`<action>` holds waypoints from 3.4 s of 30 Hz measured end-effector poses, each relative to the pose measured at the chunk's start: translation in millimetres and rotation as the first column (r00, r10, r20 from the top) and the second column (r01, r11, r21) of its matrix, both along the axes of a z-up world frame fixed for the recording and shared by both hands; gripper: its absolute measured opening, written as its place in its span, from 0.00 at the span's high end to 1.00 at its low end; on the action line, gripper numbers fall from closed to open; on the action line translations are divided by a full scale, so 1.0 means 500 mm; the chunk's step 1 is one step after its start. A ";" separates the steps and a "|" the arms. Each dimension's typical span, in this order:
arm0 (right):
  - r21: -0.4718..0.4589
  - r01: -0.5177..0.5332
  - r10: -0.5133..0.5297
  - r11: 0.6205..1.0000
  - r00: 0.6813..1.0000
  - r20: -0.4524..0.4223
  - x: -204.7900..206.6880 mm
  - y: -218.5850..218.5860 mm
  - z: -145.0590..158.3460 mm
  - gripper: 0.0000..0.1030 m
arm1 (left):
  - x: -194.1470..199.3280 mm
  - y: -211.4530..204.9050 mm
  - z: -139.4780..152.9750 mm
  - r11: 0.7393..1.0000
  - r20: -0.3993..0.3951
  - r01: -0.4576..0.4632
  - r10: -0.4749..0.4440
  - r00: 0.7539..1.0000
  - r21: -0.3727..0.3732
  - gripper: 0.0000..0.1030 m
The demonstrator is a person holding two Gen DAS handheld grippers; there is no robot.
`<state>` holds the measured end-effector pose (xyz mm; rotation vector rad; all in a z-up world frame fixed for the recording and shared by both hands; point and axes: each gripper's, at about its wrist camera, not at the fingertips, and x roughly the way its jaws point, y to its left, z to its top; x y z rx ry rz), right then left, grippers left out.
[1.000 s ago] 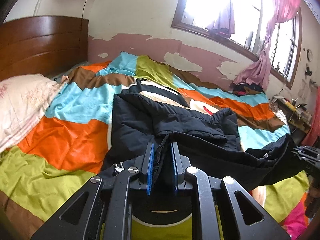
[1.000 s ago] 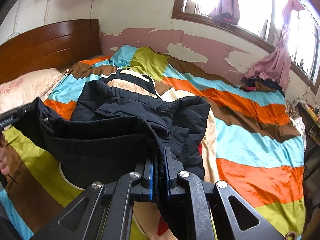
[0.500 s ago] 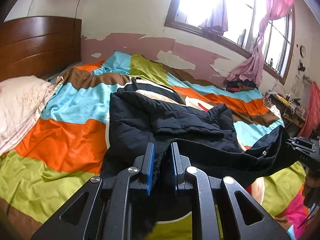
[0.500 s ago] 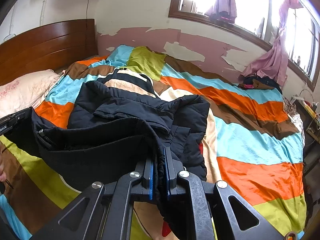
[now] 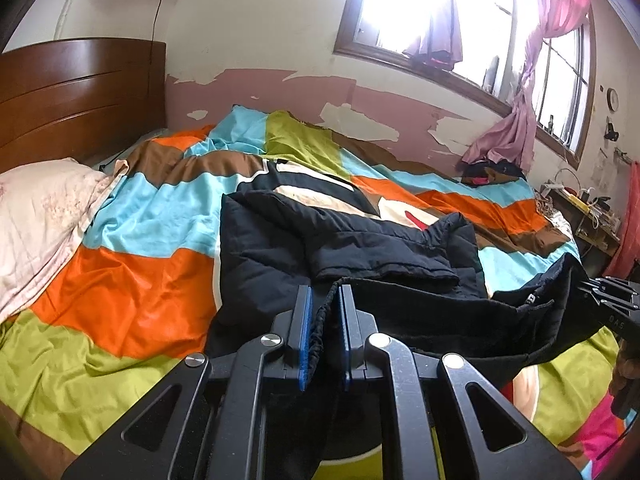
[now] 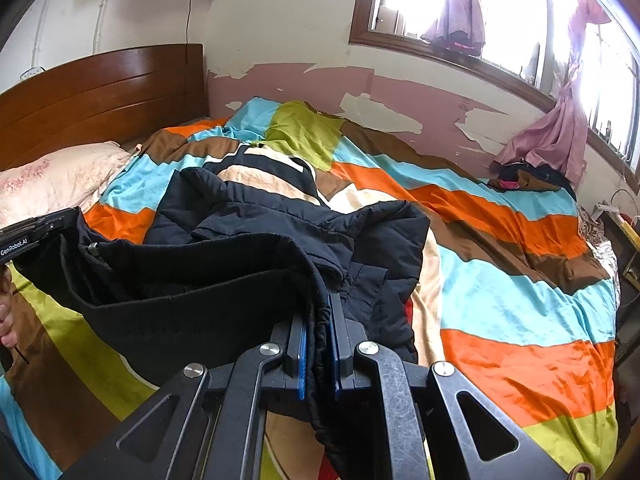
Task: Fold large clothes
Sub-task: 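Lift the held hem with both grippers and fold it toward the collar, then lower the folded hem onto the jacket and open both grippers, then grasp the folded jacket edge with both grippers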
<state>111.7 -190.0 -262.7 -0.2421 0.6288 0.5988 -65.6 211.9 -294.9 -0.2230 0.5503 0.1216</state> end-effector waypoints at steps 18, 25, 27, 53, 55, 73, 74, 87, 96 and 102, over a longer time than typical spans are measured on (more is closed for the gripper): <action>0.038 0.015 -0.014 0.999 1.000 -0.017 0.078 0.030 0.017 0.92 | 0.038 0.053 0.004 0.997 0.021 -0.055 0.056 0.998 -0.054 0.91; 0.016 0.012 -0.012 1.000 1.000 0.001 0.115 0.059 0.019 0.92 | 0.082 0.077 0.001 0.996 0.023 -0.070 0.072 0.997 -0.060 0.91; 0.007 0.014 -0.014 1.000 1.000 0.009 0.137 0.071 0.019 0.93 | 0.105 0.084 0.000 0.997 0.015 -0.070 0.070 0.997 -0.037 0.91; 0.053 0.162 -0.143 0.985 0.956 -0.257 0.531 0.155 -0.103 0.95 | 0.467 0.207 -0.141 0.996 -0.297 0.090 -0.085 0.951 0.005 0.99; 0.027 0.145 -0.134 0.989 0.960 -0.245 0.530 0.162 -0.111 0.95 | 0.480 0.198 -0.155 0.995 -0.318 0.094 -0.077 0.945 0.038 0.99; 0.167 0.137 -0.074 0.976 0.939 -0.335 0.540 0.111 -0.108 0.89 | 0.469 0.236 -0.138 0.998 -0.289 0.056 -0.065 0.955 -0.039 0.99; 0.177 0.133 -0.070 0.975 0.943 -0.324 0.536 0.105 -0.100 0.85 | 0.460 0.242 -0.131 0.997 -0.285 0.055 -0.066 0.956 -0.047 0.99; 0.069 -0.005 0.018 0.998 0.980 -0.196 0.473 0.035 -0.067 0.27 | 0.324 0.278 -0.100 0.995 -0.233 0.098 -0.099 0.967 -0.015 0.52; -0.061 -0.030 0.013 0.998 0.963 -0.268 0.486 0.059 -0.152 0.62 | 0.334 0.269 -0.139 0.991 -0.282 0.128 -0.134 0.950 -0.042 0.52; -0.052 -0.037 0.022 0.998 0.967 -0.255 0.477 0.064 -0.157 0.83 | 0.332 0.281 -0.148 0.992 -0.291 0.117 -0.124 0.949 -0.040 0.55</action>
